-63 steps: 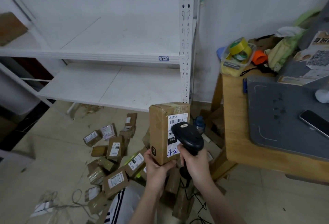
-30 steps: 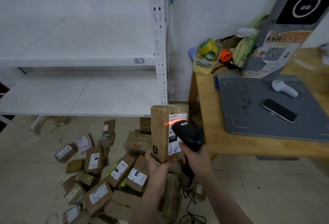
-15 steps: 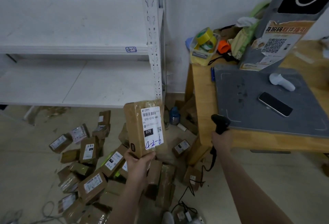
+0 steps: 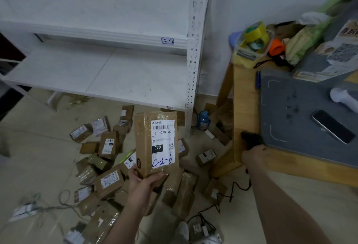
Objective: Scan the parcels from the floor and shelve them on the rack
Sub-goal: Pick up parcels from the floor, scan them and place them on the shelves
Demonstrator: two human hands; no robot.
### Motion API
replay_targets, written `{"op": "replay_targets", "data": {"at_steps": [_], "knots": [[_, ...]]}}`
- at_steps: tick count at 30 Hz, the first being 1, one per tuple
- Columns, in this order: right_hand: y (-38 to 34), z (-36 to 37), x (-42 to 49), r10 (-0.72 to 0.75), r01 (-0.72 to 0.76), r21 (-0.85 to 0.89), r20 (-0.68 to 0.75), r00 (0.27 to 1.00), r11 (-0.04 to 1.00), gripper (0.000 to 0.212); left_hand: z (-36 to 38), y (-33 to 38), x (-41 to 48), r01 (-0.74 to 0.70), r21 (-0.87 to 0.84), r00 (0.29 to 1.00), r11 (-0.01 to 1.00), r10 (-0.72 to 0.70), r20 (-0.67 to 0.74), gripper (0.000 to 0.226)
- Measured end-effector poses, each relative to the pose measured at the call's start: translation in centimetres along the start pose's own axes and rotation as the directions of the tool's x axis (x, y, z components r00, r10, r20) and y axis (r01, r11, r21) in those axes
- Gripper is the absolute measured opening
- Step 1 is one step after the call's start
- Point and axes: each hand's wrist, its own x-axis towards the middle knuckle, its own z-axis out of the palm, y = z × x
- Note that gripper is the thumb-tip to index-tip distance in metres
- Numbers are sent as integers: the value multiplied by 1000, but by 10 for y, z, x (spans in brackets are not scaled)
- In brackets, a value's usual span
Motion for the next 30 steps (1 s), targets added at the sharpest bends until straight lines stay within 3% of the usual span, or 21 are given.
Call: {"op": "replay_targets", "data": {"at_steps": [9,12,14,17,19,22,26,30], "knots": [[13,-6,-40,6,-3,49,-51,999,999,68,-47,1,1,-17,-58,1000,998,16,-16,78],[8,-2,-72,-10,29,98,-193,981,995,75,-61,6,-5,-24,-60,1000,998,23,-19,85],[-8,8,-112,-94,133,147,-245,965,980,75,-74,10,-8,-22,-81,999,996,20,-28,90],[-34,38,-177,-328,345,245,-105,939,906,69,-105,20,-16,-13,-116,999,993,9,-36,87],[-52,64,-228,-459,422,377,9,889,825,62,-132,28,-24,-1,-135,999,991,-5,-45,83],[-76,96,-321,-558,384,545,195,807,746,52,-181,40,-38,0,-173,998,985,-11,-65,81],[-91,136,-433,-700,355,636,441,562,685,50,-256,57,-60,-8,-253,996,967,-13,-83,80],[-82,167,-515,-666,250,619,660,349,744,39,-331,75,-82,-15,-243,996,970,-6,-85,42]]}}
